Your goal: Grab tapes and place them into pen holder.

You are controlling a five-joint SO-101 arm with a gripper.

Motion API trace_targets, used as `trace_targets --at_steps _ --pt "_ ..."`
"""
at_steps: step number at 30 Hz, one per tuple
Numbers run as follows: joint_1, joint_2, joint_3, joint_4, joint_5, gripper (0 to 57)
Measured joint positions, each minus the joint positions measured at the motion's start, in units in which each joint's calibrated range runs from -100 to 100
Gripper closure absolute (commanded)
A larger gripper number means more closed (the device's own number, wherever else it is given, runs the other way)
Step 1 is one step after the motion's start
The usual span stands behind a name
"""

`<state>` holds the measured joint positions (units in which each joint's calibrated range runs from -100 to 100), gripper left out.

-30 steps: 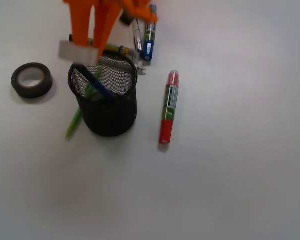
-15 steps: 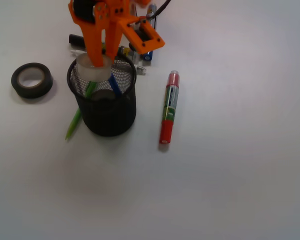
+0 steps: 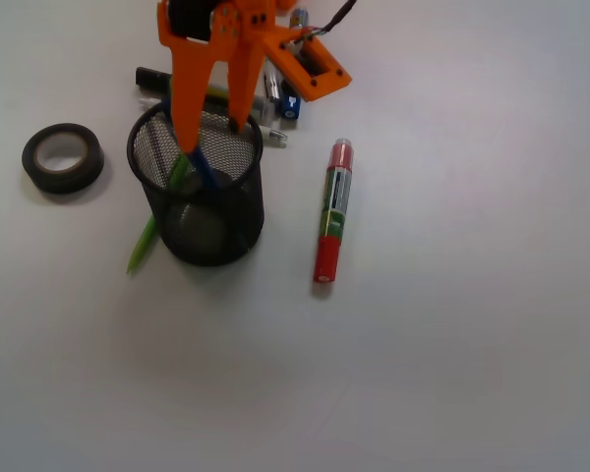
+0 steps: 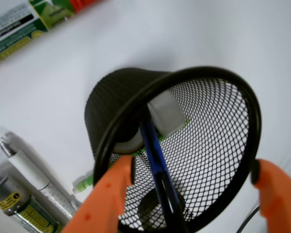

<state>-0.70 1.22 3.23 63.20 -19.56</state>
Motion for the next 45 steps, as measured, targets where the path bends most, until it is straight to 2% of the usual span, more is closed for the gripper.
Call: trace_targets --at_steps 6,10,16,21,23,33,42,45 --pt "2.1 -0.8 -2.9 1.0 1.4 25.9" --pt "5.3 -4.9 -12.8 5.5 5.3 25.9" --pt "18.7 -8.3 -23.4 14.7 6.3 25.9" --pt "31.7 -3.7 -18.6 21.5 6.3 25.9" --pt "33.8 1.4 -14.5 20.5 6.4 25.9" --pt "31.1 27.2 -18.8 17.6 8.7 26.0" --pt "26.4 33.5 -24.6 20.0 9.7 26.0" --pt "27.2 33.6 -24.8 19.6 9.7 26.0"
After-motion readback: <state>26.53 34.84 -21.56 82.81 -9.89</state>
